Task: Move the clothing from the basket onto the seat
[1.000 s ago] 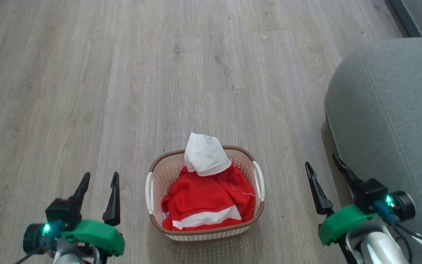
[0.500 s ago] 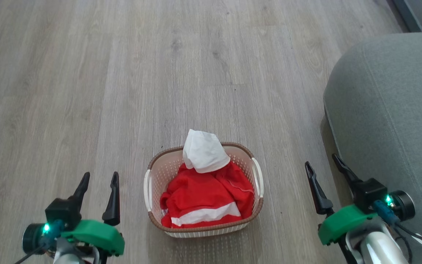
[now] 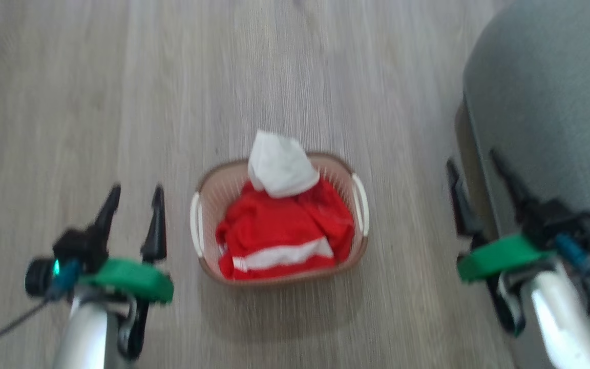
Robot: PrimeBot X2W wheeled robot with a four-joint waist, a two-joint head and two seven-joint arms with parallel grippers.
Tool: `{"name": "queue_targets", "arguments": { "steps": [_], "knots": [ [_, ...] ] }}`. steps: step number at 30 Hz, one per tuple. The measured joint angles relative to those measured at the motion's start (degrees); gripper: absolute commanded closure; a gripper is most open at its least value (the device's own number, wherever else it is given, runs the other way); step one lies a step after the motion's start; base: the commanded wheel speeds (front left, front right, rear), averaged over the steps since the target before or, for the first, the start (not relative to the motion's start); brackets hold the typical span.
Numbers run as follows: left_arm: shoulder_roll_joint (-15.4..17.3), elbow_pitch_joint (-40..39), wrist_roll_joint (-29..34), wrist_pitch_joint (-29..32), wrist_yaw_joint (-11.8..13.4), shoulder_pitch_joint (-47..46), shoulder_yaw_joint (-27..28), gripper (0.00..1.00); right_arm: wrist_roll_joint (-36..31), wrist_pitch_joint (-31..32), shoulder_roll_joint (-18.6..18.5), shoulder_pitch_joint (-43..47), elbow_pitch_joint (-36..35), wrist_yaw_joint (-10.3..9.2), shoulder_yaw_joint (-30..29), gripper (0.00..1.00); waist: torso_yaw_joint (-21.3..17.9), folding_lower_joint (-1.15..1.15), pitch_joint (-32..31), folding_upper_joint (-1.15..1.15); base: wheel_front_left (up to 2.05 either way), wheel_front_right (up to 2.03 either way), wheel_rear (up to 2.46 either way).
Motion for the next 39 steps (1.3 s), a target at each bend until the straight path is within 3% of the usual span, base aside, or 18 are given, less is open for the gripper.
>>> {"name": "queue_targets", "arguments": {
  "steps": [10,15,18,30,39],
  "knots": [
    [0.0,4.3,-0.3,-0.3,-1.0,-18.7,-7.6,0.0,0.0,0.0,0.8,-13.6,-6.7,0.0,-4.6,0.0,-0.5,0.02,16.7,0.0,0.0,0.0,0.0],
    [-0.2,17.0,3.3,-0.3,-1.0,-27.1,-13.5,0.0,0.0,0.0,1.0,-18.6,-7.6,0.0,-4.1,0.0,-1.6,0.03,25.0,-0.01,0.0,0.0,0.0],
    [-0.2,27.2,4.3,3.0,-0.6,-33.6,-15.3,0.0,0.7,0.0,1.1,-20.7,-8.2,0.0,-3.6,0.0,-3.2,0.02,29.9,-0.01,0.0,0.0,0.0],
    [0.0,47.5,4.1,11.6,2.6,-48.3,-16.5,0.0,5.8,-0.2,1.1,-22.4,-9.8,0.0,0.9,0.0,-10.5,0.0,38.5,-0.01,0.0,0.0,0.0],
    [5.4,55.3,4.1,14.3,5.5,-54.2,-15.7,0.0,9.5,-0.2,1.3,-23.5,-13.1,0.0,3.2,0.0,-15.0,0.0,44.0,0.0,0.0,0.0,0.0]
  ]
}}
